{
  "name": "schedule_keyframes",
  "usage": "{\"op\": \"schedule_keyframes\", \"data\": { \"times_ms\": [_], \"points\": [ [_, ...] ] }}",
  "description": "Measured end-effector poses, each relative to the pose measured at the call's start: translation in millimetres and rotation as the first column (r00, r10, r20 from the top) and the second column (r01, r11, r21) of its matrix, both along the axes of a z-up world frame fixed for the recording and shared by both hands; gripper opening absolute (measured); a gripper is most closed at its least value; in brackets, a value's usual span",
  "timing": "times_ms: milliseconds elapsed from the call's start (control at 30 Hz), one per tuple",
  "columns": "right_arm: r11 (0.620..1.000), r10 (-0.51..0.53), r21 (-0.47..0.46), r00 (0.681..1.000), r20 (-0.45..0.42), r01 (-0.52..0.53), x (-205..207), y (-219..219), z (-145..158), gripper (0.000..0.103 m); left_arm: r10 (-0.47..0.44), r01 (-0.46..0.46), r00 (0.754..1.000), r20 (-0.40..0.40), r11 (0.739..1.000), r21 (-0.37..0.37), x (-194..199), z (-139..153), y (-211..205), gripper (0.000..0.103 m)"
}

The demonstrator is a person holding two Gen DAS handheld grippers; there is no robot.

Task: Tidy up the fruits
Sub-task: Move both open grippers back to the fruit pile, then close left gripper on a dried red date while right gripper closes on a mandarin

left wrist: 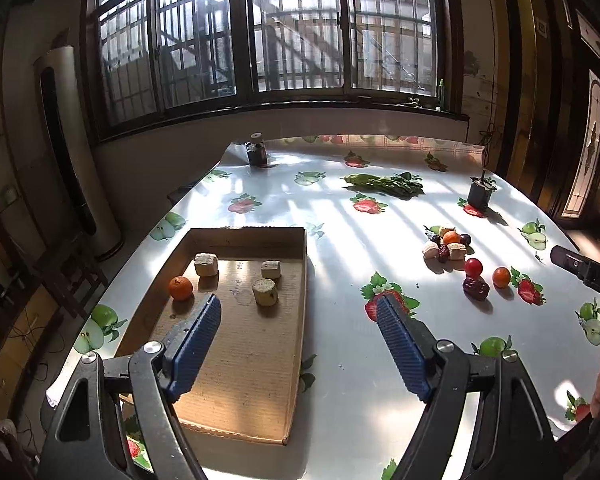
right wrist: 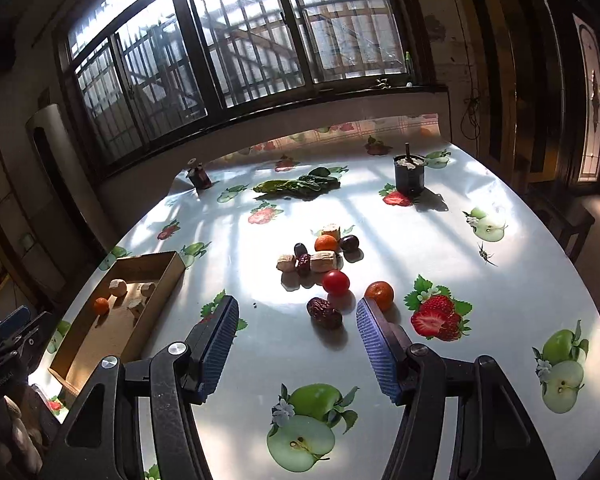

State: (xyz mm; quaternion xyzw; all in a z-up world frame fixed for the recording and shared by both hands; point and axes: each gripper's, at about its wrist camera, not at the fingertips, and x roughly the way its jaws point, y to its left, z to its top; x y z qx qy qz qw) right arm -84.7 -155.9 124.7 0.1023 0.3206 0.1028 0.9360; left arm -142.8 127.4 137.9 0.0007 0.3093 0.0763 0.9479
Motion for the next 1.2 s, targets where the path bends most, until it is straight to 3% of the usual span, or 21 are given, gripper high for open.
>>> {"op": "schedule_keyframes", "data": {
  "times_ms": [167, 400, 600, 800, 967, 1200],
  "points": [
    [0.997, -0.076, -0.022, 0.996, -0.056, 0.075, 25, -39, -10, 0.066, -0.053, 0.051, 0.997, -0.054, 0.998, -0.039, 28, -12, -14, 0.08],
    [0.996, -0.088, -0.014, 0.978, -0.188, 0.087, 76, -54, -55, 0.066, -0.181, 0.172, 0.974, -0.137, 0.982, -0.073, 68, -39, -60, 0.08],
    [0.998, -0.043, -0.049, 0.966, -0.253, 0.032, 111, -33, -88, 0.049, -0.269, 0.256, 0.937, -0.222, 0.963, -0.086, 103, -71, -103, 0.079],
    [1.0, 0.007, -0.016, 0.969, -0.246, -0.011, 122, -24, -99, 0.047, -0.352, 0.328, 0.9, -0.259, 0.935, -0.132, 134, -95, -136, 0.079],
    [0.997, 0.074, 0.039, 0.967, -0.245, -0.066, 122, -20, -102, 0.029, -0.409, 0.384, 0.878, -0.25, 0.912, -0.144, 154, -104, -159, 0.079],
    [0.998, 0.036, 0.052, 0.968, -0.247, -0.024, 118, -30, -100, 0.029, -0.481, 0.461, 0.848, -0.222, 0.876, -0.14, 171, -113, -180, 0.079]
  ]
}}
